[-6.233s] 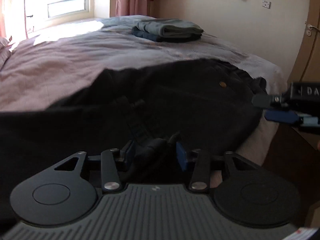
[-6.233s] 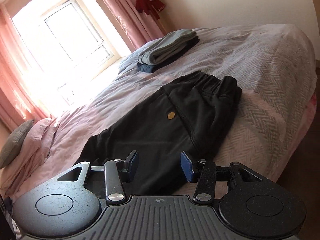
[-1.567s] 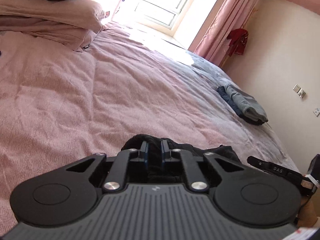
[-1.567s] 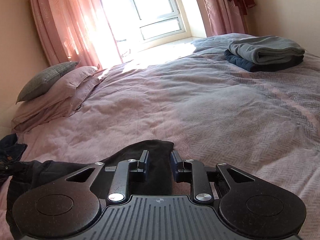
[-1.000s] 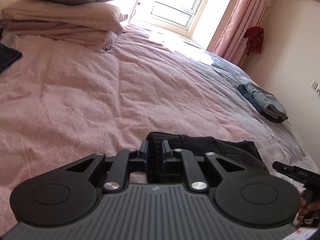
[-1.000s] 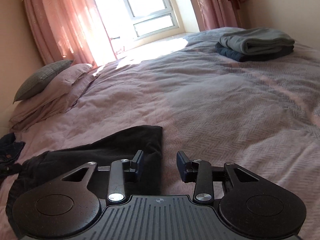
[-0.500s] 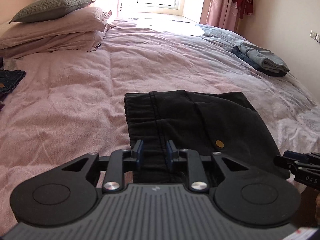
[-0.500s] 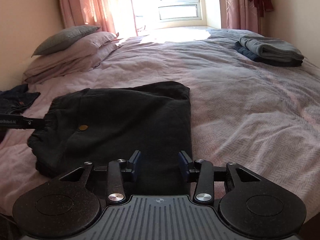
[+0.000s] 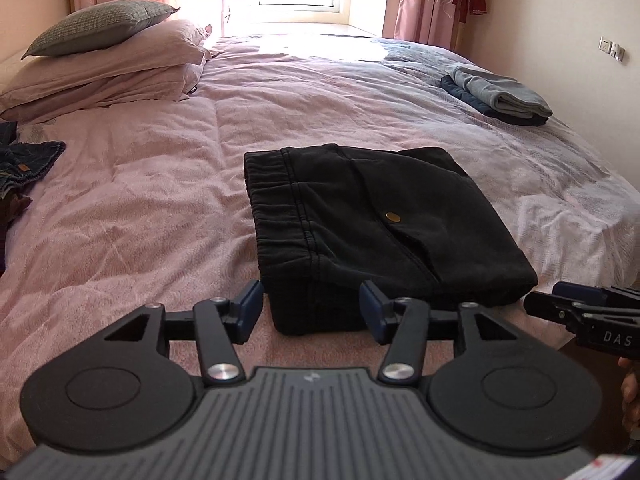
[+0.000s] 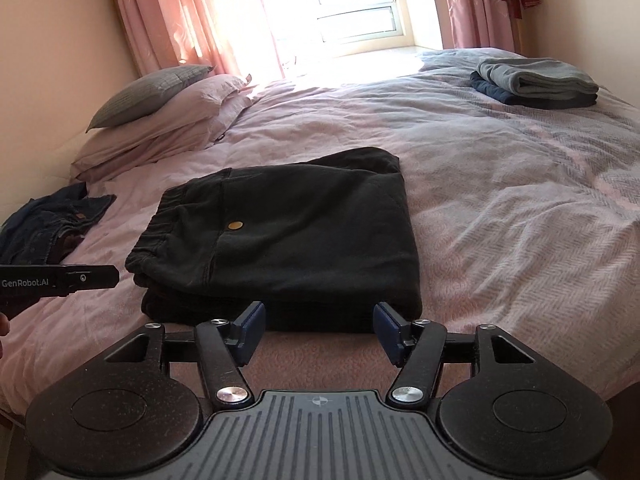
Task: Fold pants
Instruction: 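Press and square the folded black trousers with both tools, then grasp the folded trousers with both tools and carry them onto the clothes stack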
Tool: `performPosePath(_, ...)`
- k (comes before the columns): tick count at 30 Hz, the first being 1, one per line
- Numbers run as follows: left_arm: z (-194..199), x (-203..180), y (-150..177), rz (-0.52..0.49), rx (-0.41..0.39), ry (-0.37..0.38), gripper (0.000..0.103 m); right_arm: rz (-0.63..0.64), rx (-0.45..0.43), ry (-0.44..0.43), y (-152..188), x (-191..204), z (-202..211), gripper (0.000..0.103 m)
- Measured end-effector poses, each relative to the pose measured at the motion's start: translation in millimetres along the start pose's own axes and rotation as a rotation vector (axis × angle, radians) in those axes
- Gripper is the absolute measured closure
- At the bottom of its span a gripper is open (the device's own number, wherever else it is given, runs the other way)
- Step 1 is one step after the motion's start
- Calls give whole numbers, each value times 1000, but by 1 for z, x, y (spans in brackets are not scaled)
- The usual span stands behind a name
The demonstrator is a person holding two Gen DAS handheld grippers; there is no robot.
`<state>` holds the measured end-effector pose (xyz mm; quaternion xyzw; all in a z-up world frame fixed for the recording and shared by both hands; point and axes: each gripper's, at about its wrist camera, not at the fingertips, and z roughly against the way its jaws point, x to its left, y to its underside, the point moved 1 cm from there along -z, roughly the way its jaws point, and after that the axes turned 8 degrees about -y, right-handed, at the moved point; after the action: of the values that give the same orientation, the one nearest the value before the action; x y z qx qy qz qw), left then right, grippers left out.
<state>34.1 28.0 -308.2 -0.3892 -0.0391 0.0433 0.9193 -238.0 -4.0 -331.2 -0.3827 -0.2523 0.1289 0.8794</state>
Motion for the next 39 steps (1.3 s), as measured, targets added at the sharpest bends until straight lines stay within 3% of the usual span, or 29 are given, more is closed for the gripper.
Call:
performPosePath(3,6,14,-1,31,-30,33,50,-3,3,-12,1,-1,5,46)
performPosePath(5,1,36,-7,103,-47,60,38,-12,-7,-4,-2,-8,7,46)
performPosePath(7,-15,62,-15,195,-33,91,36,-45,-20,7,-8,-20,8,46)
performPosePath(9,-38,84,-22,290,25,151,36,-99,-31,6,-14,-37,5,46)
performPosePath(14,-102,108,-21,505,175,384,30,-266,-36,-15,-25,-83,-14,45)
performPosePath(17,-132,107,-17,567,233,446,29,-393,-40,-78,-30,-110,-30,45)
performPosePath(23,-175,99,-10,622,313,543,30,-586,-29,-213,-34,-147,-62,44)
performPosePath(30,-201,89,-18,623,341,597,30,-609,52,-392,-41,-170,-108,44)
performPosePath(33,-203,88,-18,616,340,590,35,-621,81,-472,-46,-177,-125,45)
performPosePath(35,-204,86,-19,603,331,577,43,-567,111,-488,-51,-176,-137,61)
performPosePath(39,-195,79,-23,576,277,528,54,-545,145,-555,-55,-183,-146,77)
